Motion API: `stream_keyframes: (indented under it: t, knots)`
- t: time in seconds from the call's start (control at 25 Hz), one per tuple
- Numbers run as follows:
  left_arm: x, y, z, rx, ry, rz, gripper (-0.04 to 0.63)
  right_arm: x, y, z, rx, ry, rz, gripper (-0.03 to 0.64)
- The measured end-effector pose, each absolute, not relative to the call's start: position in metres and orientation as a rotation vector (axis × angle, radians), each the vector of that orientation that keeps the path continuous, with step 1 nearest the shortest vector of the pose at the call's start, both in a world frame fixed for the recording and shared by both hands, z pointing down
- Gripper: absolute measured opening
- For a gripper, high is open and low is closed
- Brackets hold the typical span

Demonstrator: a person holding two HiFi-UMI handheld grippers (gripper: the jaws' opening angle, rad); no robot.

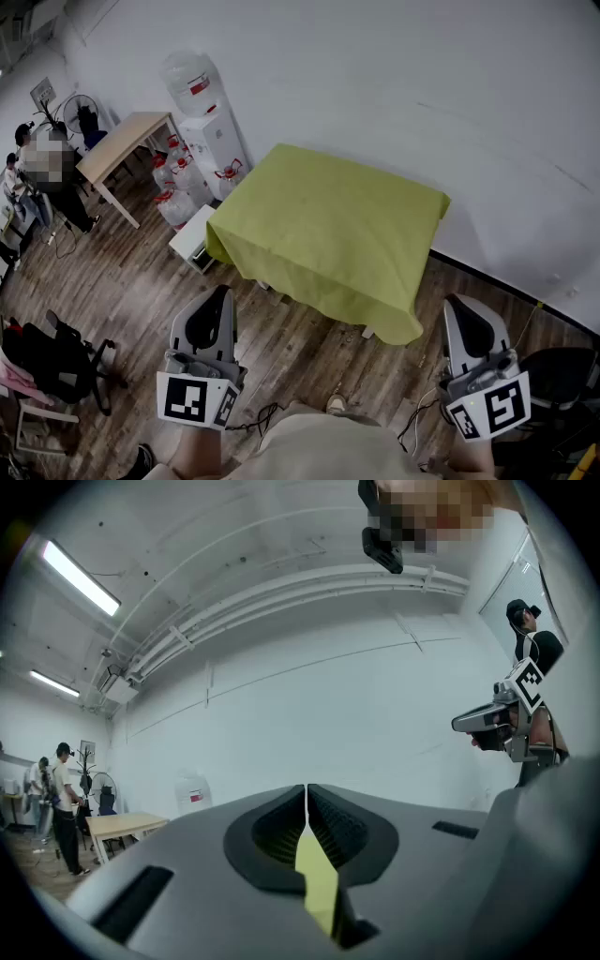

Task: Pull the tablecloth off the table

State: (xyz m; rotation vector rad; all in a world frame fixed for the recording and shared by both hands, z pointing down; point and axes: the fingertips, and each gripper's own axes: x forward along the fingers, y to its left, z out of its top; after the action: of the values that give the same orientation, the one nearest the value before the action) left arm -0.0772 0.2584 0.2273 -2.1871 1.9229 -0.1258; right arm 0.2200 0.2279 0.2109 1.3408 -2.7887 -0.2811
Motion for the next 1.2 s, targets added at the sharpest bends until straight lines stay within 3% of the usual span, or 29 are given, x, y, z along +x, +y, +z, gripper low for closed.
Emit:
stream_keyframes:
  t: [0.36, 0.52, 0.56, 0.6, 0.64, 0.68, 1.2]
  knots:
    - [-0.079, 0.258, 0.223, -2.192, 1.918, -0.126, 0.026, 0.218, 0.23, 0.21, 1.318, -2.844, -0.198, 0.028]
    - [-0.083, 0.256, 0.218, -2.182, 1.964, 0.007, 0.028, 0.228, 0.223, 0.212, 1.404, -2.828, -0.194, 0.028]
    - [-0.085, 0.255, 0.216, -2.189, 1.982, 0.058, 0.036, 0.232, 0.221, 0.211, 1.436, -2.822, -0.193, 0.039]
    - [-0.087, 0.254, 0.214, -2.193, 2.001, 0.095, 0.154, 0.234, 0.219, 0.21, 1.459, -2.818, -0.191, 0.134]
    - [-0.09, 0.252, 0.213, -2.188, 2.019, 0.113, 0.271, 0.236, 0.217, 0.209, 1.476, -2.817, -0.191, 0.29]
    - [-0.092, 0.25, 0.213, -2.174, 2.033, 0.108, 0.277, 0.238, 0.215, 0.208, 1.493, -2.815, -0.197, 0.323]
    - [-0.098, 0.219, 0.231, -2.18, 2.021, -0.008, 0.282, 0.231, 0.182, 0.237, 1.484, -2.761, -0.141, 0.337]
